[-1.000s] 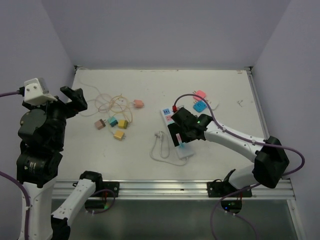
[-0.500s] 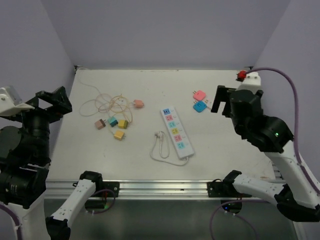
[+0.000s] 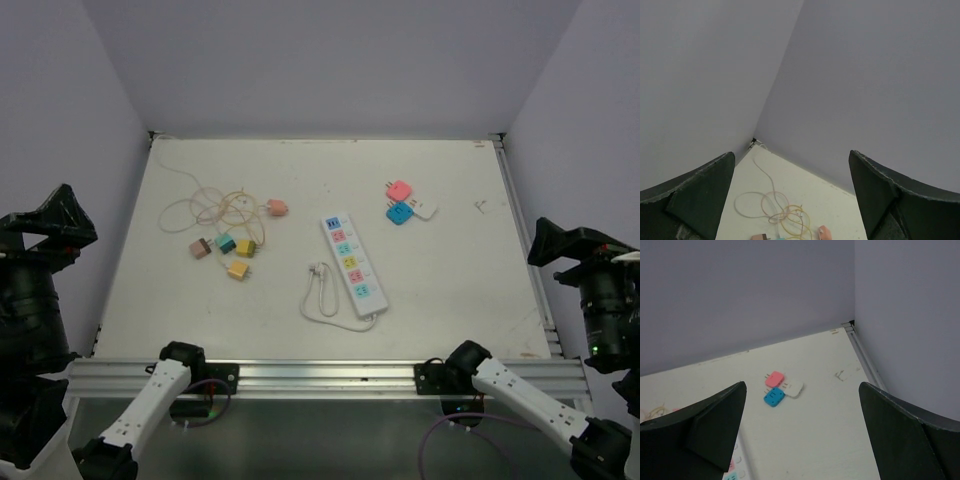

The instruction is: Pull the plug off the socket

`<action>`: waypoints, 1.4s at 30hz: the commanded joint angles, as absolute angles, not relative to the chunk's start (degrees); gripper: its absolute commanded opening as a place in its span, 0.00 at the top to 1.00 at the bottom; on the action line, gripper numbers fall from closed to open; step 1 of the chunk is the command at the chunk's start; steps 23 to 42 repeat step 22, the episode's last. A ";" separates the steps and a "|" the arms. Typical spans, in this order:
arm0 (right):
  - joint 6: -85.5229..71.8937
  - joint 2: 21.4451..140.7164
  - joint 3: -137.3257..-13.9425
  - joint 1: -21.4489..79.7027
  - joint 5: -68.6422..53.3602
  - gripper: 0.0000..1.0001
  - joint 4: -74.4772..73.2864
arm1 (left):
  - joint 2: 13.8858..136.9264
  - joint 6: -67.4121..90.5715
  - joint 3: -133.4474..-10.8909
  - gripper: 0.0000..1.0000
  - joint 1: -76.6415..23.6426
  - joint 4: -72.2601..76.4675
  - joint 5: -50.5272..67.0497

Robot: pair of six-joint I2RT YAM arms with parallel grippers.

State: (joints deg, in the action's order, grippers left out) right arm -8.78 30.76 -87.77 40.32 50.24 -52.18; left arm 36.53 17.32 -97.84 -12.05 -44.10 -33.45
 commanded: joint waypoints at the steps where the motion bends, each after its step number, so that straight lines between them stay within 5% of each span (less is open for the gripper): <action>1: -4.13 30.24 -84.83 40.25 51.68 0.01 -49.40 | 35.34 16.35 -96.60 0.00 -12.66 -43.51 -36.83; 42: -1.14 27.33 -76.47 40.34 51.86 0.01 -41.31 | 31.73 16.70 -86.40 0.00 -14.41 -36.56 -38.41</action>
